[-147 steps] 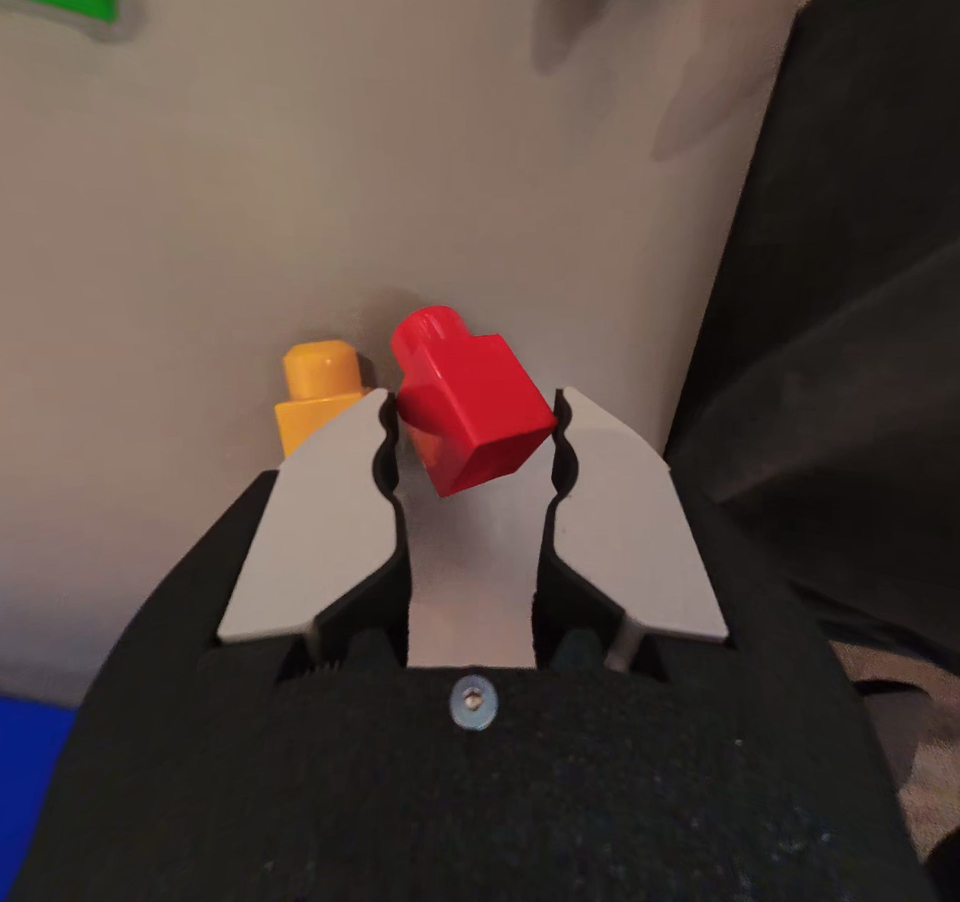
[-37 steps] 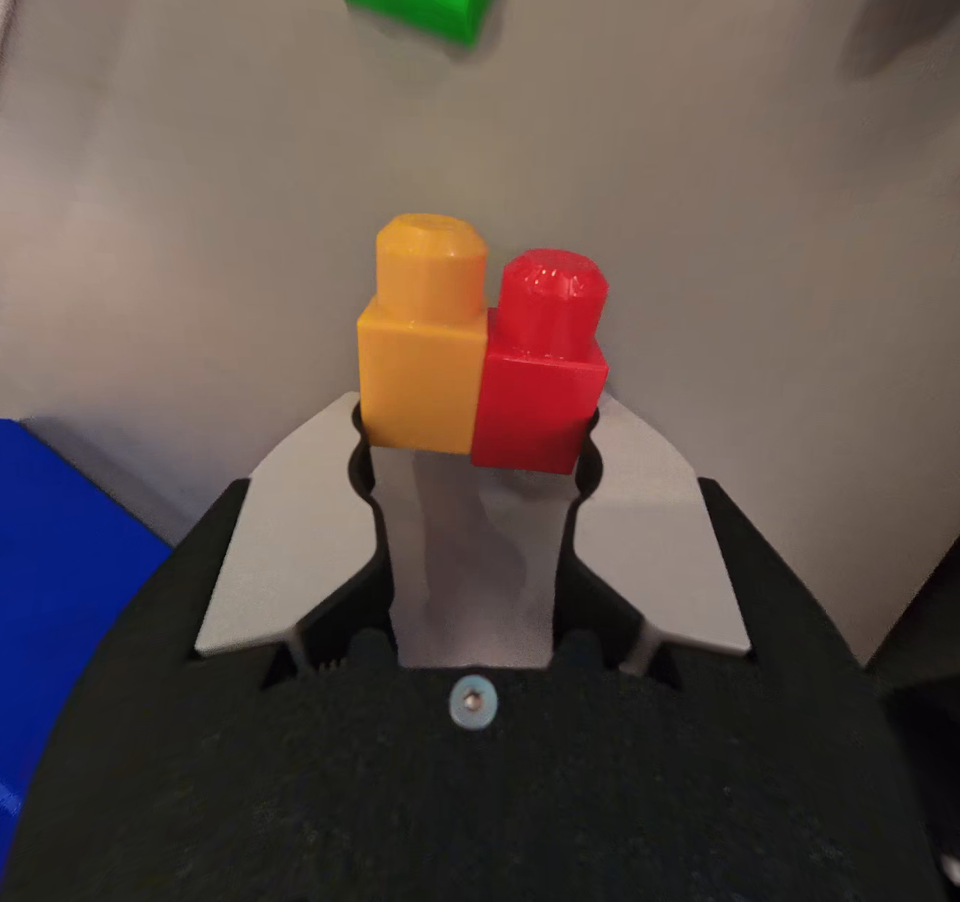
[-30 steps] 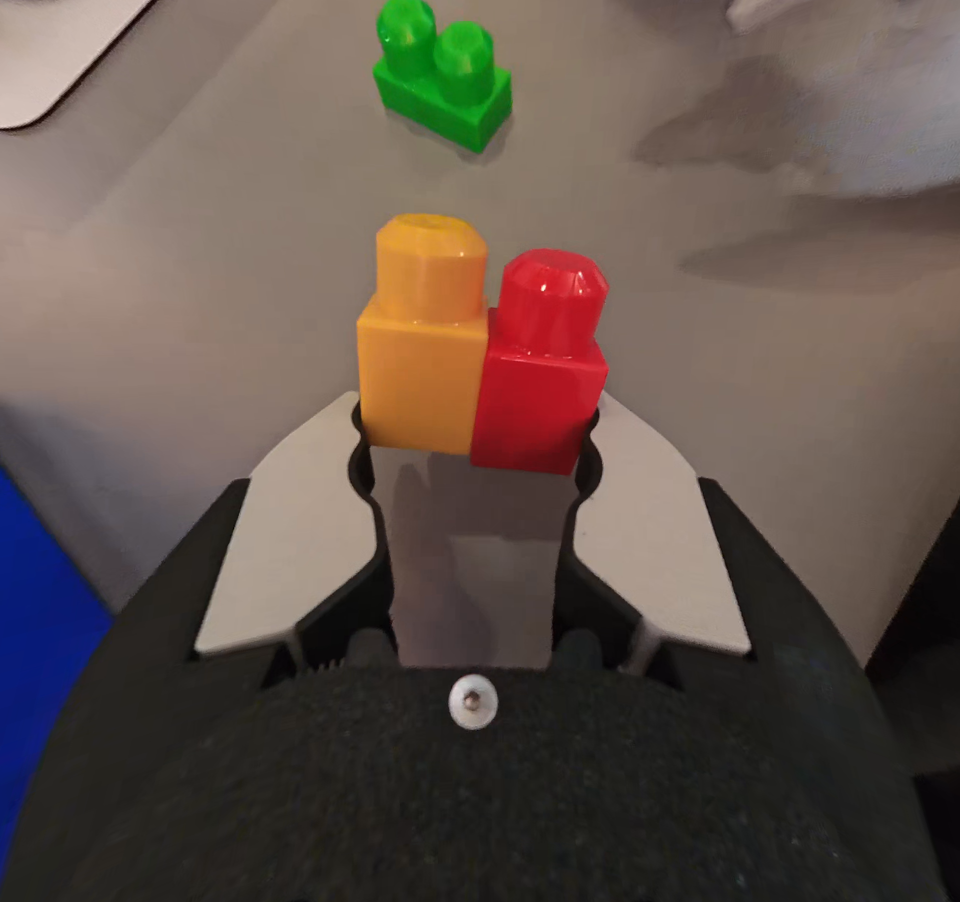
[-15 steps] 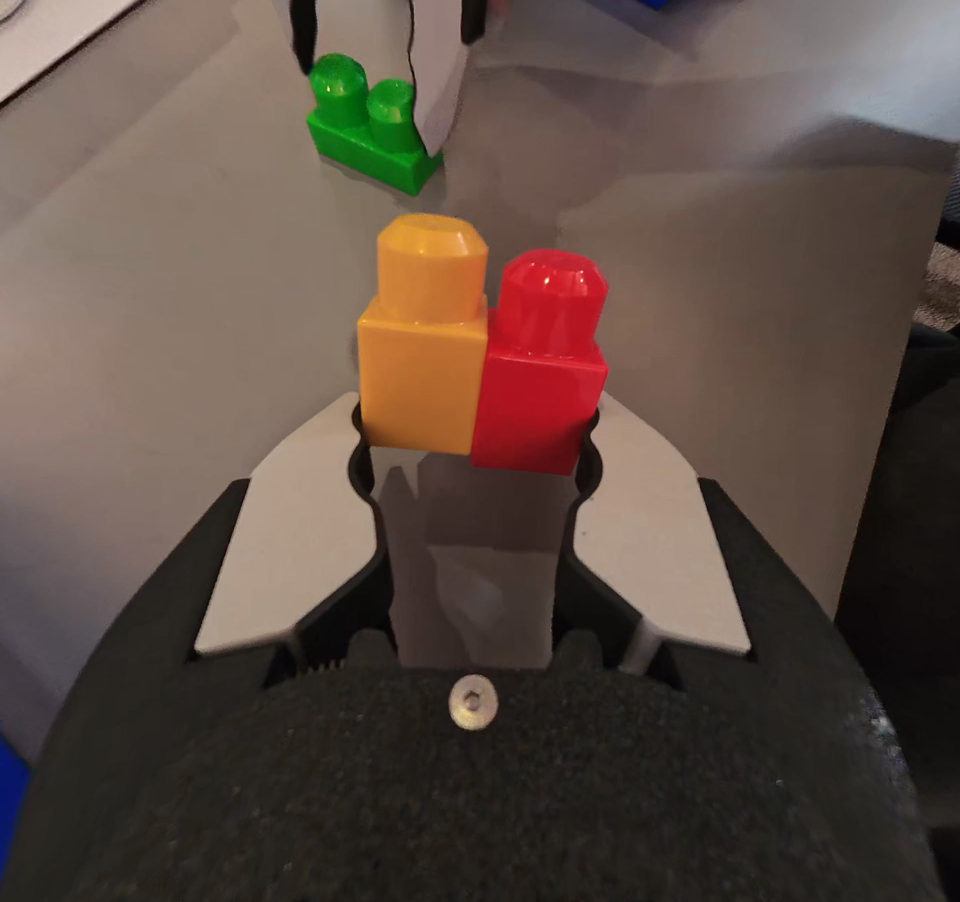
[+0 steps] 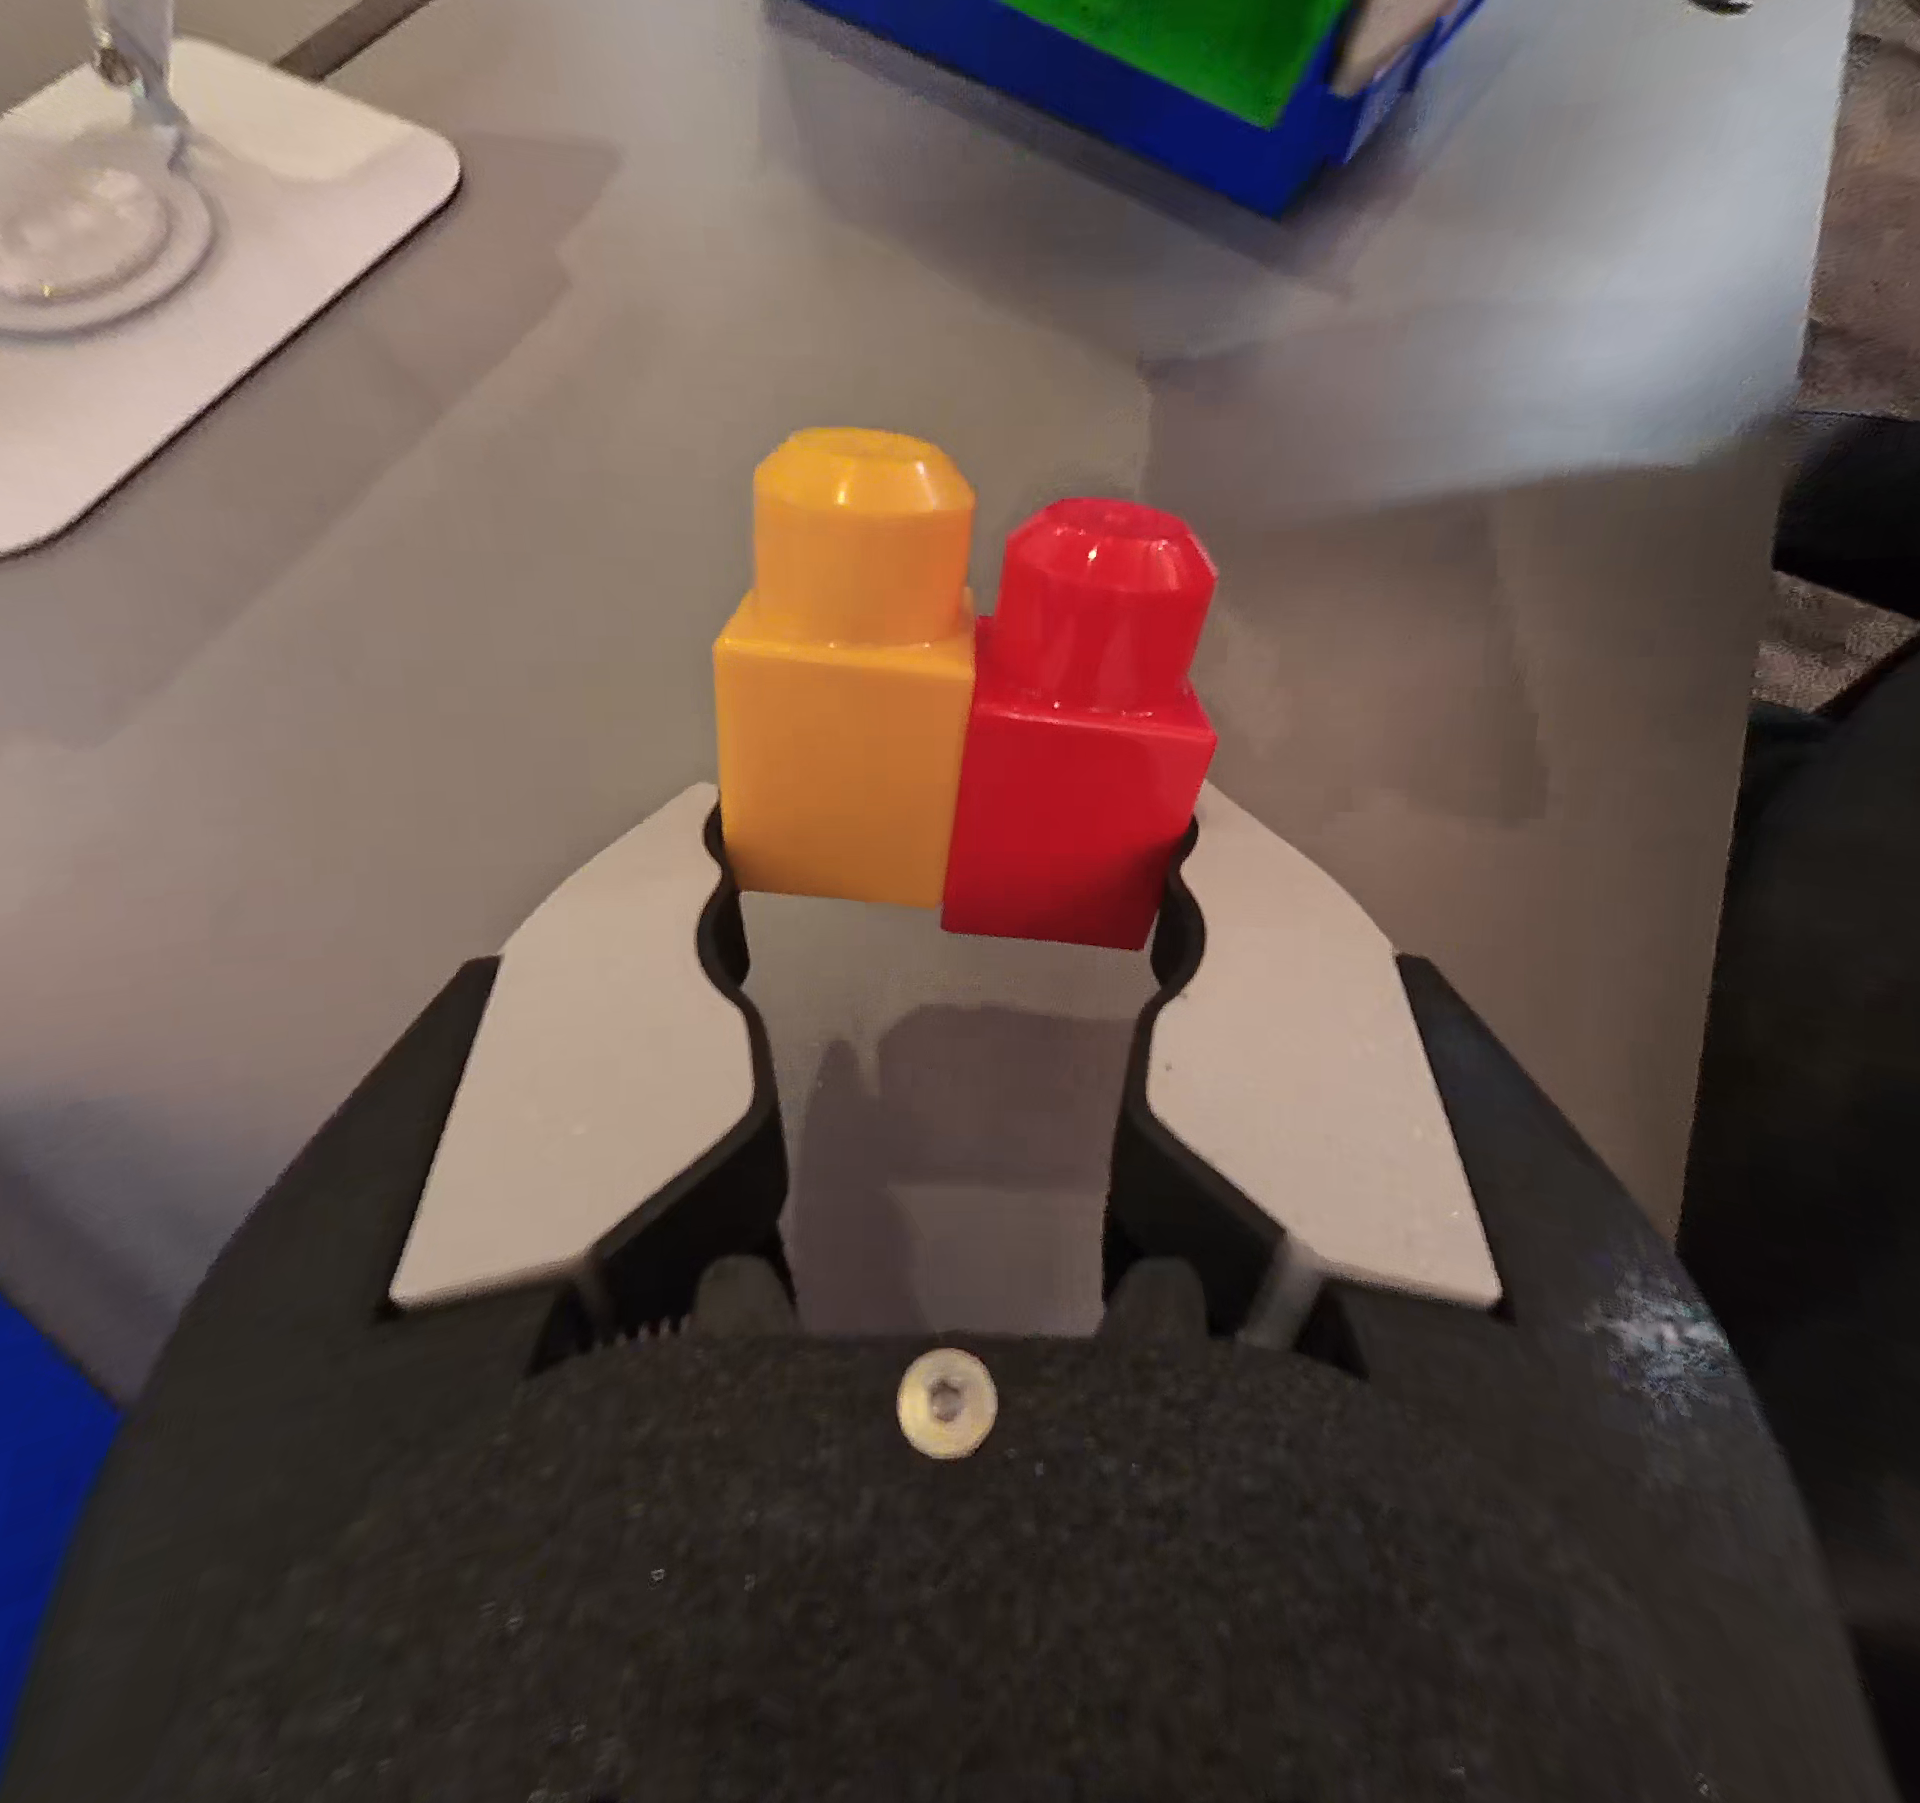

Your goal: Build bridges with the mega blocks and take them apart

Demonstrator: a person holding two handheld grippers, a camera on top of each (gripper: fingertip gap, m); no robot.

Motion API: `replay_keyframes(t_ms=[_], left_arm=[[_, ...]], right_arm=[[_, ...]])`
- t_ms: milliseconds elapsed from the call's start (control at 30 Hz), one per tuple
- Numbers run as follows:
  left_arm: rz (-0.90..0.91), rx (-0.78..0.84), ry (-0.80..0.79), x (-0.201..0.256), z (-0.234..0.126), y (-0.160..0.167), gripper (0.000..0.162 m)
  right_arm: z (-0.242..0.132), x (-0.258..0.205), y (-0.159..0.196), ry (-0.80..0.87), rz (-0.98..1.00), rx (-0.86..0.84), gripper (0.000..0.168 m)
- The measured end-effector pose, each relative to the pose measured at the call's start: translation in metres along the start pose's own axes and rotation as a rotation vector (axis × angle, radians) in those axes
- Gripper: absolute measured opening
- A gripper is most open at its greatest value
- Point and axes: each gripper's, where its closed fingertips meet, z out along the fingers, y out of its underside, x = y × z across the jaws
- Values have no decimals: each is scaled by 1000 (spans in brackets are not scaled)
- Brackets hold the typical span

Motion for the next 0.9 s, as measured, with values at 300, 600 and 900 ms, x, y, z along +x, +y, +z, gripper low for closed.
replay_keyframes(t_ms=[300, 600, 900], left_arm=[[187, -66, 12, 11, 22, -28, 76], [139, -9, 55, 21, 25, -31, 75], [183, -31, 50, 29, 30, -27, 75]], right_arm=[[33, -24, -9, -69, -162, -98, 72], [38, -30, -1, -102, -102, -85, 72], [36, -41, 4, -151, -89, -113, 72]])
